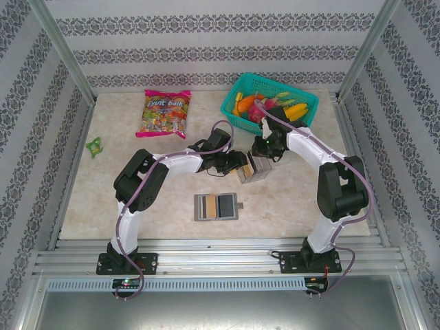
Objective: Put the credit cards into the card holder
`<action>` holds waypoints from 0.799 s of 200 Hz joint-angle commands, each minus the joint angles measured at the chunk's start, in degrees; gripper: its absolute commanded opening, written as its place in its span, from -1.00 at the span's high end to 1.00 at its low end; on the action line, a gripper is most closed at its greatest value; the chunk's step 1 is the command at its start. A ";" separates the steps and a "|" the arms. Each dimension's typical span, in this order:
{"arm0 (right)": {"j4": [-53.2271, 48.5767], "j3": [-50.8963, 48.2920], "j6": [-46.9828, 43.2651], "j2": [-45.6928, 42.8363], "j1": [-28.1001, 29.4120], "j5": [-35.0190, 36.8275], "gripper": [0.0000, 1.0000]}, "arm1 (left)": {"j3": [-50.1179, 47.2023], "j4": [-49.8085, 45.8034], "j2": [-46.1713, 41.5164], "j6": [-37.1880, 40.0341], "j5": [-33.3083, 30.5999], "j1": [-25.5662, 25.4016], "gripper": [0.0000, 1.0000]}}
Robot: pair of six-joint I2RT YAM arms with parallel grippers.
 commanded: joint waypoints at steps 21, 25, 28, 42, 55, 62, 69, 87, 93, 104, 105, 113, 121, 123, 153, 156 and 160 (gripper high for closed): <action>-0.08 0.19 1.17 -1.83 -0.02 -4.97 0.59 | 1.71 1.17 0.95 -0.92 1.75 -0.23 0.03; -0.08 0.12 1.17 -1.78 -0.16 -5.02 0.59 | 1.76 1.20 0.95 -0.88 1.79 -0.27 0.02; -0.08 0.11 1.17 -1.82 -0.19 -5.07 0.59 | 1.73 1.21 0.93 -0.84 1.78 -0.25 0.03; 0.01 -0.07 1.21 -1.89 -0.27 -4.99 0.59 | 1.79 1.18 0.96 -0.84 1.80 -0.23 0.03; 0.01 -0.21 1.30 -2.00 -0.33 -5.21 0.63 | 1.76 1.15 1.02 -0.84 1.88 -0.23 0.03; 0.17 -0.36 1.38 -2.06 -0.50 -5.45 0.69 | 1.76 1.14 1.08 -0.83 1.85 -0.23 0.03; 0.35 -0.43 1.51 -2.09 -0.62 -5.65 0.70 | 1.77 1.14 0.97 -0.81 1.91 -0.23 0.02; 0.36 -0.56 1.72 -2.11 -0.95 -5.73 0.69 | 1.64 1.13 0.94 -0.78 1.87 -0.24 0.03; 0.36 -0.61 1.69 -2.10 -0.97 -5.77 0.69 | 1.63 1.21 0.95 -0.83 1.88 -0.23 0.03; 0.41 -0.71 1.67 -2.09 -1.08 -5.93 0.76 | 1.63 1.22 0.93 -0.84 1.94 -0.23 0.02; 0.43 -0.70 1.68 -2.09 -1.12 -5.99 0.77 | 1.63 1.22 0.94 -0.84 1.93 -0.27 0.02; 0.36 -0.69 1.58 -2.09 -1.17 -6.28 0.81 | 1.63 1.22 0.95 -0.84 1.98 -0.31 0.02; 0.28 -0.77 1.74 -2.09 -1.20 -6.38 0.77 | 1.63 1.25 0.89 -0.84 1.93 -0.32 0.02; 0.32 -0.71 1.73 -2.09 -1.26 -6.39 0.76 | 1.63 1.22 0.93 -0.84 1.98 -0.32 0.02; 0.75 -1.12 2.13 -2.44 -1.50 -7.07 0.59 | 1.75 1.22 0.95 -0.88 2.00 -0.32 0.02; 0.84 -1.21 2.18 -2.44 -1.43 -7.27 0.59 | 1.80 1.28 0.95 -0.85 1.98 -0.32 0.02; 0.96 -1.28 2.22 -2.51 -1.50 -7.56 0.59 | 1.81 1.26 0.98 -0.84 1.96 -0.31 0.02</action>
